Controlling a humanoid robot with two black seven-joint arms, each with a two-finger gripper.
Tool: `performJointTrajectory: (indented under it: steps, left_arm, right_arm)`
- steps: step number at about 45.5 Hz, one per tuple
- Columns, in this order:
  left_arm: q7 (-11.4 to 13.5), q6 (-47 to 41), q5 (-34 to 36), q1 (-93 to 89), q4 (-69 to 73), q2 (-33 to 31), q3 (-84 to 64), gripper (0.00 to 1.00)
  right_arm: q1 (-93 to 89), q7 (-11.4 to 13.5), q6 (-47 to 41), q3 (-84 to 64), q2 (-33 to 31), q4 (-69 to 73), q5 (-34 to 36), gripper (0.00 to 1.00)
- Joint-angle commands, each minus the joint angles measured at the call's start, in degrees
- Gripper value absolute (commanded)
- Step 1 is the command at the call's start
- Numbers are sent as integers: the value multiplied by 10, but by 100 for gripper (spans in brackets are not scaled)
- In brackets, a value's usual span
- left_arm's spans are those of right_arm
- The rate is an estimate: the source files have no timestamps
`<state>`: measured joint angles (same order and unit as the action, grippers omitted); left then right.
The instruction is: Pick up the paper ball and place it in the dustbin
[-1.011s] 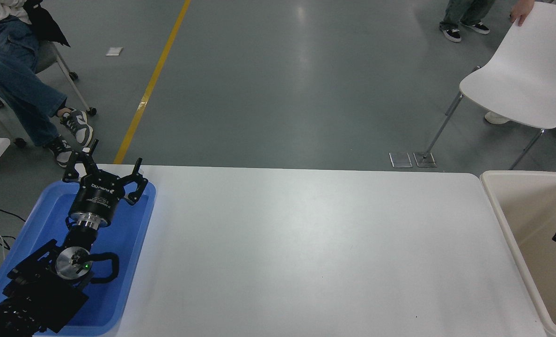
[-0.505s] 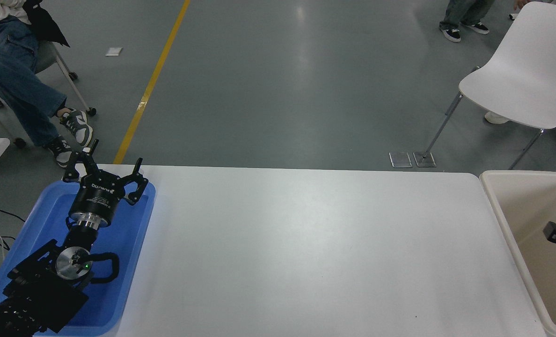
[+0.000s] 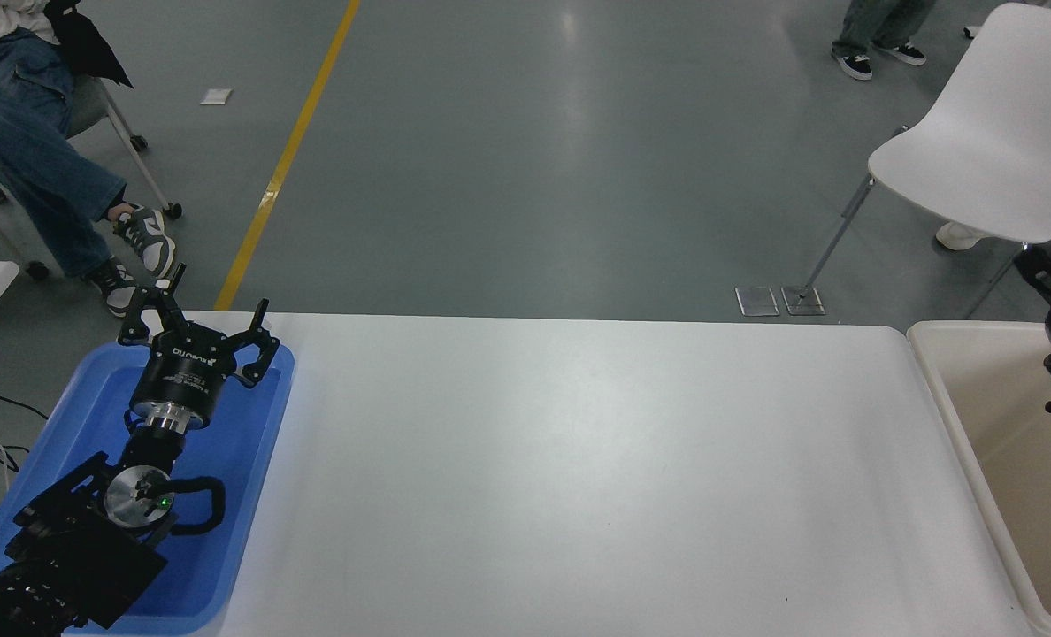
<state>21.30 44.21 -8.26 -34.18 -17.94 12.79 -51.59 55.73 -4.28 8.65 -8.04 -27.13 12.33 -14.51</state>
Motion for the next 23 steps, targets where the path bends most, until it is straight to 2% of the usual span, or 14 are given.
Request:
performJointTrajectory:
  steps: [1, 5, 14, 23]
  left_arm:
    - [1, 0, 0, 0, 0, 0, 0, 100]
    - [1, 0, 0, 0, 0, 0, 0, 100]
    - [1, 0, 0, 0, 0, 0, 0, 100]
    - [1, 0, 0, 0, -1, 0, 0, 100]
  right_arm:
    - [40, -66, 1, 146, -48, 135, -10, 100]
    - [33, -115, 2, 180, -56, 156, -10, 100]
    - [-27, -164, 0, 322, -48, 197, -10, 100]
    - [-127, -252, -14, 529, -13, 300, -10, 100]
